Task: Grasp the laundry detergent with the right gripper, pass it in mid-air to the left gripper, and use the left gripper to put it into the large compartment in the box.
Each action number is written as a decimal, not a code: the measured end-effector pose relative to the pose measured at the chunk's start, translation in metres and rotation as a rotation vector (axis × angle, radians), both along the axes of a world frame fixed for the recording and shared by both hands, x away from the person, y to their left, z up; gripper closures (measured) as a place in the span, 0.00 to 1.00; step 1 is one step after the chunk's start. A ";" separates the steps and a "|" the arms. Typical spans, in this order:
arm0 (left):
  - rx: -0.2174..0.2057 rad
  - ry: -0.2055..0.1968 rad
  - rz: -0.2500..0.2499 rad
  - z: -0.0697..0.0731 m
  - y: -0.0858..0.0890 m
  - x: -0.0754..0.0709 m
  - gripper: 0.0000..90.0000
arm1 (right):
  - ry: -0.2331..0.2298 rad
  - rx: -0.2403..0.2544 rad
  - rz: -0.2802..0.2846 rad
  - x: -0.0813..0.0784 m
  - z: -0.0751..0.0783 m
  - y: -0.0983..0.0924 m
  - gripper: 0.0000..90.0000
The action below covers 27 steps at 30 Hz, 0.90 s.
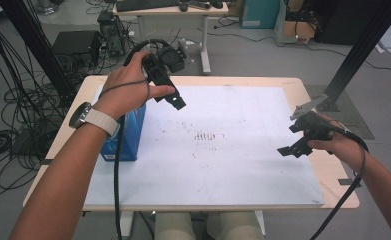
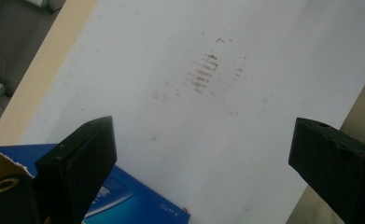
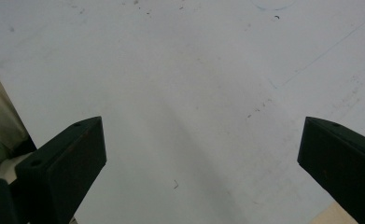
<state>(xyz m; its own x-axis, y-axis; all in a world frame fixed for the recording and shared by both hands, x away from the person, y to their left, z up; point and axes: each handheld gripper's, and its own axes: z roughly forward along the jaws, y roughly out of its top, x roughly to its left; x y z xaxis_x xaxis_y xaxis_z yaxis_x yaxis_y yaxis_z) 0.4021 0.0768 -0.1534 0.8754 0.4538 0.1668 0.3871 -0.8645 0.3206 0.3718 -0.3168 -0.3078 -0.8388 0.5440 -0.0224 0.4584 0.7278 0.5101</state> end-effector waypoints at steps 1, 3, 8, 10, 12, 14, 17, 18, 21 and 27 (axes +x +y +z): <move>-0.010 -0.003 0.000 -0.001 -0.001 0.000 0.09 | -0.001 0.001 0.001 0.000 -0.001 0.000 0.01; 0.000 0.002 -0.006 -0.002 -0.002 0.000 0.09 | -0.002 0.004 0.002 0.001 -0.002 -0.001 0.01; 0.002 0.008 -0.013 -0.006 -0.005 0.000 0.09 | 0.003 0.009 0.008 0.000 -0.004 0.000 0.01; -0.003 0.006 -0.010 -0.007 -0.005 0.000 0.09 | 0.003 0.011 0.008 0.000 -0.005 0.000 0.01; -0.003 0.007 -0.009 -0.008 -0.006 0.000 0.09 | 0.003 0.013 0.007 0.000 -0.004 0.000 0.01; -0.003 0.010 -0.011 -0.009 -0.006 0.001 0.09 | 0.002 0.011 0.007 0.000 -0.004 -0.001 0.01; 0.008 0.015 -0.012 -0.010 -0.005 0.002 0.09 | 0.001 0.011 0.003 0.000 -0.003 -0.002 0.01; 0.007 0.016 -0.012 -0.011 -0.005 0.002 0.09 | -0.003 0.016 -0.001 0.000 -0.004 -0.001 0.01; 0.007 0.018 -0.011 -0.011 -0.005 0.003 0.09 | 0.002 0.012 -0.003 0.000 -0.005 -0.002 0.01; 0.004 0.018 -0.009 -0.012 -0.005 0.005 0.09 | 0.003 0.011 -0.003 0.001 -0.005 -0.002 0.01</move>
<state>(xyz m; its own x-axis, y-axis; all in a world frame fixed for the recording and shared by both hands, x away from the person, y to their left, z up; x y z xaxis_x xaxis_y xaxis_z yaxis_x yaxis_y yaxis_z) 0.4069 0.0722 -0.1652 0.8823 0.4452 0.1526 0.3850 -0.8692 0.3101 0.3726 -0.3185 -0.3125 -0.8370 0.5470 -0.0135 0.4626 0.7205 0.5166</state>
